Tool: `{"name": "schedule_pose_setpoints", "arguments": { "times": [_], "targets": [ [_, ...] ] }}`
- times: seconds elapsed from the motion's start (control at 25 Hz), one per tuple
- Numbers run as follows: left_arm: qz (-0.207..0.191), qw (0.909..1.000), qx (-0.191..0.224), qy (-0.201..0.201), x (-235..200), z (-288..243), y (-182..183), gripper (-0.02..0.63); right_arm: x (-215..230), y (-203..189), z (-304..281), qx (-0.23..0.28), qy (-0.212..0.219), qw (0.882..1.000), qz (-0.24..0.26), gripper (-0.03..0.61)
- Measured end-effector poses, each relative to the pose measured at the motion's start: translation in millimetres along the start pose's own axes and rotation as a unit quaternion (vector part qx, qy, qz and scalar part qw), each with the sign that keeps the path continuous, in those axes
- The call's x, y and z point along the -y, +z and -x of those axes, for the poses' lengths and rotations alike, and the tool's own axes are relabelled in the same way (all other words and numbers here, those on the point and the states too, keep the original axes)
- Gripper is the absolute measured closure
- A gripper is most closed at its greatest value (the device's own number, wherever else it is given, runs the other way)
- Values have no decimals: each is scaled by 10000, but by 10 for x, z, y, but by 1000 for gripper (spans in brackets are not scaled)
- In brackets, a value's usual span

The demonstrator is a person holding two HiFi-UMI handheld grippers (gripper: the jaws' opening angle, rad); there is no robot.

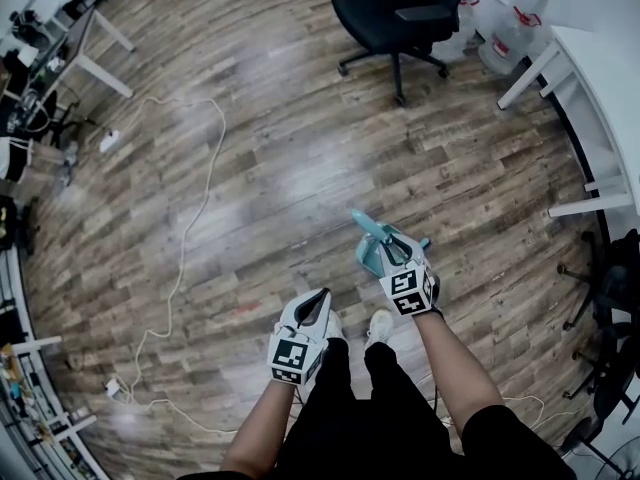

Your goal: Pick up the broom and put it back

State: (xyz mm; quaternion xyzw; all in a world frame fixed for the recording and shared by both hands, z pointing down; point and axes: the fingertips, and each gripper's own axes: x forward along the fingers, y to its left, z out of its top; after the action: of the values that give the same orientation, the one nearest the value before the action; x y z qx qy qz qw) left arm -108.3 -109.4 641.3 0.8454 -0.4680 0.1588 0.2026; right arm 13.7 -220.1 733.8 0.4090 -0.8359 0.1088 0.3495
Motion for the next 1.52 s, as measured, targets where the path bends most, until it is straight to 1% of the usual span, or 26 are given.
{"name": "schedule_pose_setpoints", "arguments": {
  "times": [0.16, 0.36, 0.52, 0.96, 1.24, 1.52],
  "targets": [
    [-63, 10000, 21, -5, -8, 2, 26, 594, -17, -27, 15, -28, 8, 10000, 32, 485],
    [-79, 10000, 35, 24, -23, 27, 13, 594, -66, -79, 76, -41, 27, 9998, 198, 486],
    [-91, 9999, 56, 23, 0, 41, 26, 594, -76, -120, 156, -26, 1, 9998, 190, 486],
    [-308, 9995, 45, -113, 186, 64, 17, 594, -87, -331, 446, -11, -87, 9998, 190, 486],
    [-338, 9993, 2, -141, 268, 155, -55, 594, -115, -488, 649, -16, -133, 9998, 130, 487],
    [-577, 9979, -22, -308, 469, 169, -39, 594, -127, -650, 849, 26, -199, 9998, 76, 488]
  ]
}}
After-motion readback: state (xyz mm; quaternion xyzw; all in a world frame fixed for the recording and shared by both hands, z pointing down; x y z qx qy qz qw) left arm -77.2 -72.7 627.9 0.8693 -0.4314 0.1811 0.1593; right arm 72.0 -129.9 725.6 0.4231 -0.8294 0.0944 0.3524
